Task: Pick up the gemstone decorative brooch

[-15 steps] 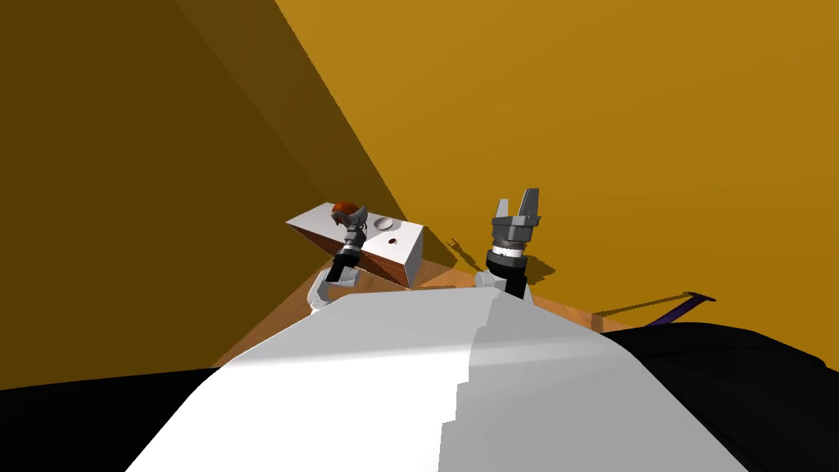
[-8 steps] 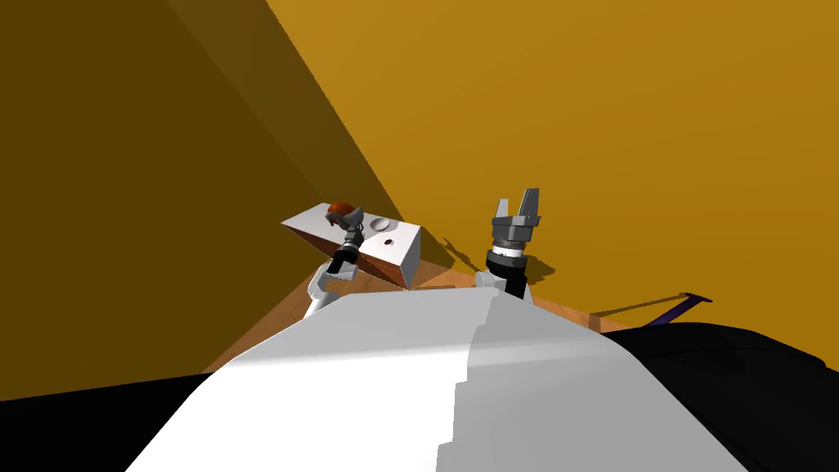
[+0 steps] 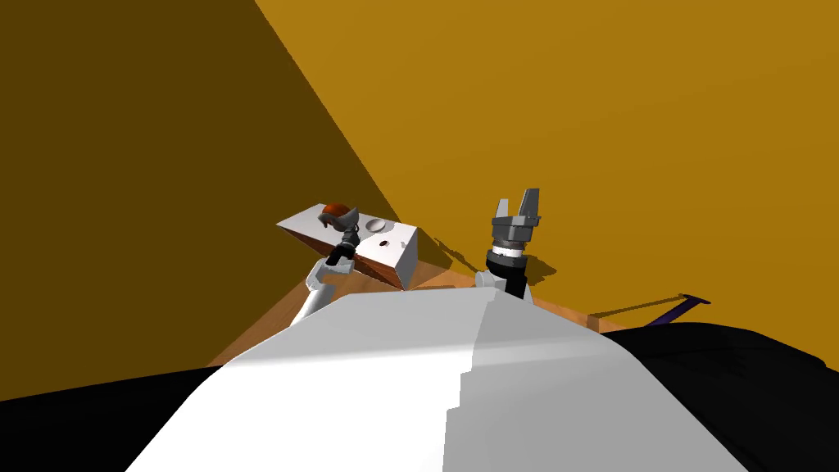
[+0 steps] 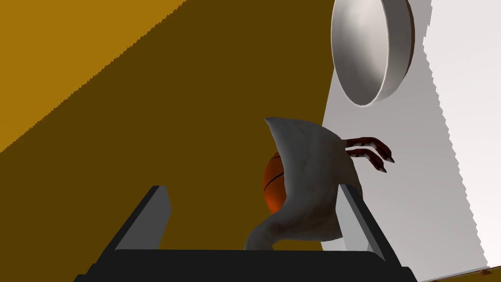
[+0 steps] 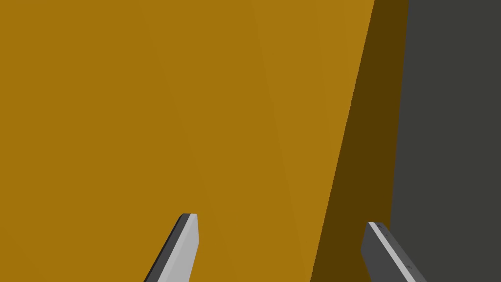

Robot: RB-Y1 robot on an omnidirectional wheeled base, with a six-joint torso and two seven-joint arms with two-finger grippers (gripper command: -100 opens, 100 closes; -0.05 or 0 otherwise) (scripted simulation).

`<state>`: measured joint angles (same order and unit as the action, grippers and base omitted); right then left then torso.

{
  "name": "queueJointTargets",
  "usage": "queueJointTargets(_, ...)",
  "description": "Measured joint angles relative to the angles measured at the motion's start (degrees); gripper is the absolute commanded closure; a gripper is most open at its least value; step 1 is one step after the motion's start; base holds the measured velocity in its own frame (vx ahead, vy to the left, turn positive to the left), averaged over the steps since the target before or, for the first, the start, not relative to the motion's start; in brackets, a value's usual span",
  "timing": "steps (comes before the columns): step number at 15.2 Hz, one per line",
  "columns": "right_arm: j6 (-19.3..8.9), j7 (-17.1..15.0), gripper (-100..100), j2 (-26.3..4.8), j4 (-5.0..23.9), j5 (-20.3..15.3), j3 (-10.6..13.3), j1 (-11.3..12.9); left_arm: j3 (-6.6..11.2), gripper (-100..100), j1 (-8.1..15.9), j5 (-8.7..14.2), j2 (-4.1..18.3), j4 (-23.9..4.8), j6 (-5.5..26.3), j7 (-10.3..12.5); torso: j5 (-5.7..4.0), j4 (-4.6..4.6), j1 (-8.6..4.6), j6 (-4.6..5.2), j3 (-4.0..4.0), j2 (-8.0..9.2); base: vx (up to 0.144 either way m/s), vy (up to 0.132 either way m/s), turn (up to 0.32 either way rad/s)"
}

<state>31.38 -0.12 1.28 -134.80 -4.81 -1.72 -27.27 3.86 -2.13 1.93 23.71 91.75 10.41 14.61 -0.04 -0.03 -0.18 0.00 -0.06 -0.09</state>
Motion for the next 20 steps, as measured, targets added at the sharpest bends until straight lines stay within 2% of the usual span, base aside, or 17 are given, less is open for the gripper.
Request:
queueJointTargets(4, 0.0, 0.0, 0, 0.0, 0.0, 0.0, 0.0, 0.0, 1.18, -100, 3.54, 0.35, 1.29, -4.92, 4.57, 1.88, -0.04, 0.0, -0.18, 0.0, -0.02, -0.06, 0.028, -0.081, -0.005)
queueJointTargets(7, 0.0, 0.0, 0, 0.0, 0.0, 0.0, 0.0, 0.0, 1.79, -100, 5.96, 0.94, 2.49, -9.92, 6.98, 3.27, -0.03, -0.02, -0.17, 0.01, -0.05, -0.09, 0.034, -0.078, -0.004)
queueJointTargets(12, 0.0, 0.0, 0, 0.0, 0.0, 0.0, 0.0, 0.0, 2.81, -100, 8.53, 0.95, 3.03, -14.36, 12.07, 4.94, -0.01, 0.0, -0.02, -0.01, -0.01, -0.01, 0.024, -0.057, -0.003)
queueJointTargets(15, 0.0, 0.0, 0, 0.0, 0.0, 0.0, 0.0, 0.0, 3.36, -100, 10.47, 1.46, 3.87, -18.03, 14.24, 6.04, -0.01, -0.01, -0.04, 0.0, -0.02, -0.05, 0.034, -0.063, -0.003)
queueJointTargets(17, 0.0, 0.0, 0, 0.0, 0.0, 0.0, 0.0, 0.0, 3.83, -100, 12.58, 1.87, 4.56, -21.04, 16.17, 6.96, -0.03, -0.01, -0.14, 0.01, -0.05, -0.11, 0.036, -0.068, 0.011)
queueJointTargets(20, 0.0, 0.0, 0, 0.0, 0.0, 0.0, 0.0, 0.0, 4.65, -100, 14.34, 1.78, 4.8, -24.11, 19.27, 8.29, -0.01, 0.0, -0.04, -0.02, -0.01, -0.02, 0.014, -0.049, 0.041)
